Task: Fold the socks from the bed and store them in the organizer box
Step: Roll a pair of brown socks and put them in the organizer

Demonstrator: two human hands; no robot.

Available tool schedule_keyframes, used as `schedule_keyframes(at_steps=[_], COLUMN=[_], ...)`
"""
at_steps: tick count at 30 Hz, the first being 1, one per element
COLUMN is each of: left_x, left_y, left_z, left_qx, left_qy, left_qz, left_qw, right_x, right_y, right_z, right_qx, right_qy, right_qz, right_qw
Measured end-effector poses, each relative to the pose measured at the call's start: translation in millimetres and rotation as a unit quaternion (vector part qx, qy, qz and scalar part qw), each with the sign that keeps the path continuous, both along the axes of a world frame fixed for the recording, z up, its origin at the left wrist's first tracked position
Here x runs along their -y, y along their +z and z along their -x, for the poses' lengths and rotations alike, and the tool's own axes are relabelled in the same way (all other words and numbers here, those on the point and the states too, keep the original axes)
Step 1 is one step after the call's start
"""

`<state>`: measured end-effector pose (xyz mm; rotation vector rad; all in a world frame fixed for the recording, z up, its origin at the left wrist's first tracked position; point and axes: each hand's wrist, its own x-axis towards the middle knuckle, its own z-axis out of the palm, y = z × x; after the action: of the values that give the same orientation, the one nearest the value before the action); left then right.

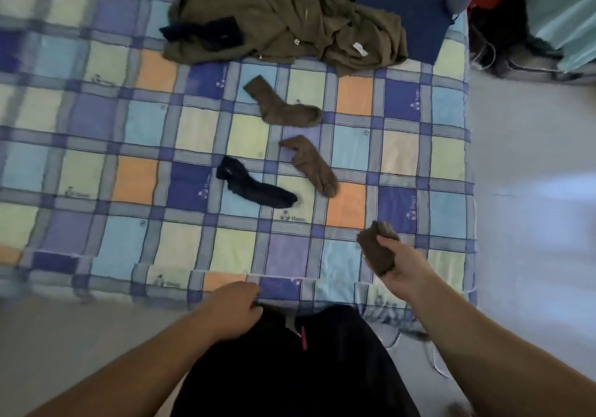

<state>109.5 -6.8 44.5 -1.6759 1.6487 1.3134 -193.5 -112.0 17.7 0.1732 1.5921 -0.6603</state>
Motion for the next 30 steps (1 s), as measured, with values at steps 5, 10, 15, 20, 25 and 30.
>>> schedule_keyframes(at_steps=[5,10,15,20,25,30], left_x=[-52.2,-107.1,-157.7,-218.0,-273.6,-348.4], left_y=[60.4,89.2,76.9,67.7,74.8,67.1], left_z=[-67.3,-112.3,-123.6,-87.3,-48.3,-35.1], left_qx=[-0.036,-0.059,0.033,0.05,0.018,0.043], left_qy=[0.189,0.359,0.474,0.574,0.599,0.678], left_qz=[-0.015,0.018,0.024,0.01,0.01,-0.005], left_qw=[0.981,0.931,0.879,0.817,0.8,0.734], right_x=[-25.5,-28.1,-25.9,-32.6,-36.4,-47.6], right_y=[55.0,83.8,77.8,51.5,38.7,46.4], right_z=[-34.1,-75.2,-115.8,-126.6,-131.3,-184.8], right_qx=[-0.042,-0.011,0.035,0.035,-0.018,-0.092], right_qy=[0.076,0.187,0.301,0.468,0.631,0.812], right_qz=[0.007,0.021,0.054,0.054,0.061,0.105], right_qw=[0.996,0.982,0.951,0.881,0.773,0.567])
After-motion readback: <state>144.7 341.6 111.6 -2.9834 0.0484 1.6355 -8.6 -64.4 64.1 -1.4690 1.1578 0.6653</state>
